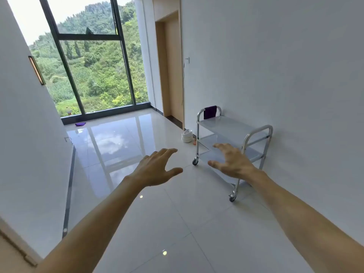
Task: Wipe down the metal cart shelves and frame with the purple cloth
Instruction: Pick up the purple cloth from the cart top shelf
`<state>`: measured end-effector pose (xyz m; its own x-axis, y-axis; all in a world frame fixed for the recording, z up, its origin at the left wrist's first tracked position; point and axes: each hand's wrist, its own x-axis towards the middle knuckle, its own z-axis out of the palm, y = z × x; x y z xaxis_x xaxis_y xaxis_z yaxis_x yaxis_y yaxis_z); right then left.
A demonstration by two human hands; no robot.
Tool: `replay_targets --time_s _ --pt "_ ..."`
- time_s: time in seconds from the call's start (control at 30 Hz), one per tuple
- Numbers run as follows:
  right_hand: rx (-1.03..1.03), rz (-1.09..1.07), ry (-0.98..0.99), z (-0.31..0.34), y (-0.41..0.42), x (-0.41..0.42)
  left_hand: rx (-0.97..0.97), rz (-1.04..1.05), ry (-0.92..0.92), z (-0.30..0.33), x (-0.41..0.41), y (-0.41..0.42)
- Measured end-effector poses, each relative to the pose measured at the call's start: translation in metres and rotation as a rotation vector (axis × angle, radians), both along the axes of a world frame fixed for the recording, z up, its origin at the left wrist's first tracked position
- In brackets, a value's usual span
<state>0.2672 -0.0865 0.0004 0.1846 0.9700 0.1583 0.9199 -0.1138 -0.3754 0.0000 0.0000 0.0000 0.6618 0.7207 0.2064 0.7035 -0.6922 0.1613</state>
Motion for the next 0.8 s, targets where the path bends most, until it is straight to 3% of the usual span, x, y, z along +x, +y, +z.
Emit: replay_targets --time_s 0.47,0.8 --pt "-0.003 -0.085 0.071 -0.009 0.194 0.052 -0.087 -0.063 -0.045 -0.006 0.071 0.217" --pt "-0.001 -0.082 0.136 -0.035 0.331 0.138 -0.153 -0.056 -0.077 -0.028 0.151 0.343"
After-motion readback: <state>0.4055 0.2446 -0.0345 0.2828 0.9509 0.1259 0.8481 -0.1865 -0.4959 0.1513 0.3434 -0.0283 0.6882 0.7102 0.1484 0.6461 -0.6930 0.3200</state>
